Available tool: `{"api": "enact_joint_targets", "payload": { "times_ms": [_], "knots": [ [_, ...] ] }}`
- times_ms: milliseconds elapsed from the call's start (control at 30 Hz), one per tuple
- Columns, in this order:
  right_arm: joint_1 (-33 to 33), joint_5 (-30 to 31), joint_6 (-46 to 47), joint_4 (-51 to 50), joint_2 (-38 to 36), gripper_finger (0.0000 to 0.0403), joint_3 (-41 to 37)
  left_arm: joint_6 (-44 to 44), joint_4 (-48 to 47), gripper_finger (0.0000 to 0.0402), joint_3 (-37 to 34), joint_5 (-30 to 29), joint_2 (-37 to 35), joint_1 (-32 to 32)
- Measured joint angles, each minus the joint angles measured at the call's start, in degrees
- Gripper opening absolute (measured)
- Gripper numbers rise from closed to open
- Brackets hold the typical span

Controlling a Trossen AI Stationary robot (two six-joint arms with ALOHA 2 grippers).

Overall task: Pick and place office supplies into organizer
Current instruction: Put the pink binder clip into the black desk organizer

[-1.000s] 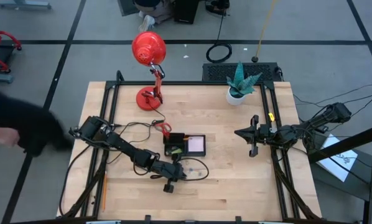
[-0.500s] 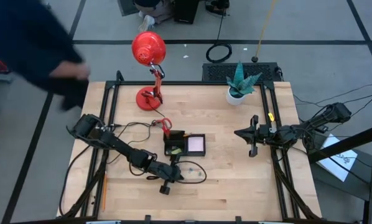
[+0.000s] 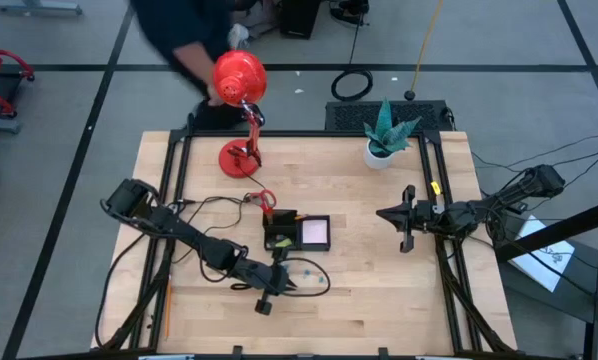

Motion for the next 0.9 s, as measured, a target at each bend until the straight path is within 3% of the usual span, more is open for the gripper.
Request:
{"api": "enact_joint_targets", "payload": {
  "times_ms": [267,500,733,900],
  "knots": [
    [0.0,0.0,0.6,0.5,0.0,0.0,0.0,0.8,-2.6,0.0075,0.0,0.1,0.6,-2.0],
    [0.0,0.0,0.5,0.5,0.0,0.0,0.0,-0.8,-1.1,0.0147,0.8,2.4,1.8,-2.1],
    [0.0,0.0,0.5,1.0,0.0,0.0,0.0,1.5,-1.2,0.0193,6.7,4.0,8.2,-1.5],
    [0.0,0.1,0.5,1.1,0.6,0.0,0.0,3.9,-8.7,0.0198,11.0,4.1,11.3,-0.2]
  ]
}}
